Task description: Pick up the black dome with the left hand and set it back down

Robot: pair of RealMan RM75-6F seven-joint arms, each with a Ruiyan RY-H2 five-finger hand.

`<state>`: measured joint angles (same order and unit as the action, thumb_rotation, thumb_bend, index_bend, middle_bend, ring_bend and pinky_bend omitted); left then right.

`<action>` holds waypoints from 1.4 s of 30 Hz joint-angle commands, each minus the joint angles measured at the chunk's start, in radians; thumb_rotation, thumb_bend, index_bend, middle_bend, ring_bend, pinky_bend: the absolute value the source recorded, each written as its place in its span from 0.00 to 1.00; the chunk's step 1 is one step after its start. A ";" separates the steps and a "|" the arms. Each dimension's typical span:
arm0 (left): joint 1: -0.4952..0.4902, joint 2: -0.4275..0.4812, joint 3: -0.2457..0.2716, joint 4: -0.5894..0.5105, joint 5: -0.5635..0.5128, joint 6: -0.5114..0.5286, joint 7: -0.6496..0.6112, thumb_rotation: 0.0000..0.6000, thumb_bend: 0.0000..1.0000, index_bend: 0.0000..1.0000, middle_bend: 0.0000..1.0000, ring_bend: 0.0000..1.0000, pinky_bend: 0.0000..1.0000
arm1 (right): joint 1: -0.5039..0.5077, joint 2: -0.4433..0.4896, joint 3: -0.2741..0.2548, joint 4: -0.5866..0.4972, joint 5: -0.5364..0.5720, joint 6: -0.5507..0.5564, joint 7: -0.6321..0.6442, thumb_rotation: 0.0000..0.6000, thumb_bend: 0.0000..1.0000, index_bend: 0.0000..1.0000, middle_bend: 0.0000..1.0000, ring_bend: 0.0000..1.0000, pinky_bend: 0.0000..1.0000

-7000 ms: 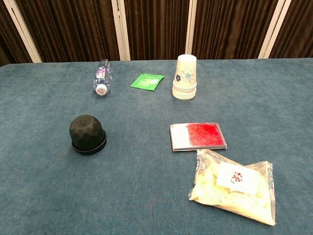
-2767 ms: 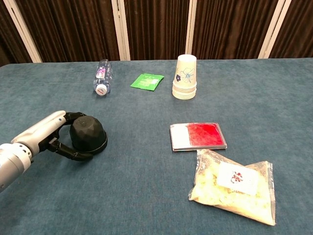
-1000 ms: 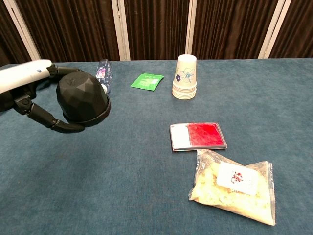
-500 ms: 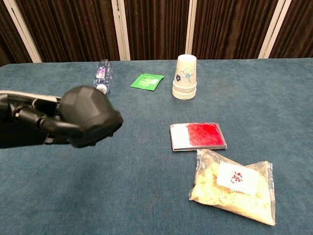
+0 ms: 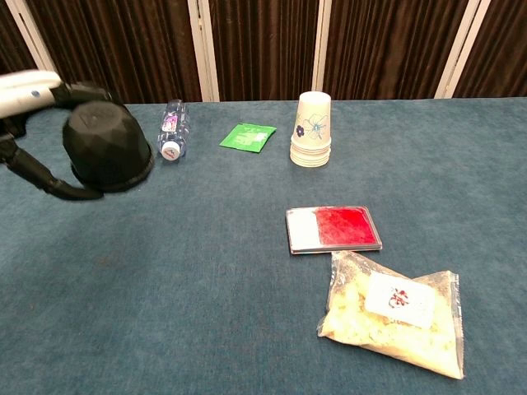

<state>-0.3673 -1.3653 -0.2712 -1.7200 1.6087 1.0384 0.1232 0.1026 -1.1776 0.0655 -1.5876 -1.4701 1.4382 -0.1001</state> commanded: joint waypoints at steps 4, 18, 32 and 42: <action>0.008 -0.162 0.049 0.218 0.322 0.502 -0.262 1.00 0.46 0.49 0.39 0.00 0.00 | 0.003 0.000 0.000 0.000 0.002 -0.006 -0.004 1.00 0.15 0.04 0.02 0.04 0.01; 0.026 -0.090 0.182 0.296 0.168 0.542 -0.880 1.00 0.47 0.51 0.40 0.00 0.00 | 0.003 0.001 -0.001 -0.008 0.002 -0.005 -0.011 1.00 0.15 0.04 0.02 0.04 0.01; -0.017 0.004 0.183 0.103 -0.127 0.231 -0.260 1.00 0.47 0.50 0.40 0.00 0.00 | 0.007 -0.011 -0.004 0.002 0.000 -0.014 -0.003 1.00 0.15 0.04 0.02 0.04 0.01; -0.011 -0.015 0.157 -0.037 0.040 0.420 0.420 1.00 0.48 0.50 0.41 0.00 0.00 | 0.007 -0.006 -0.008 -0.008 -0.004 -0.014 -0.004 1.00 0.15 0.04 0.02 0.04 0.01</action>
<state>-0.3764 -1.3772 -0.0943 -1.6709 1.5616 1.3634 0.2411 0.1114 -1.1860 0.0601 -1.5907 -1.4718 1.4251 -0.1026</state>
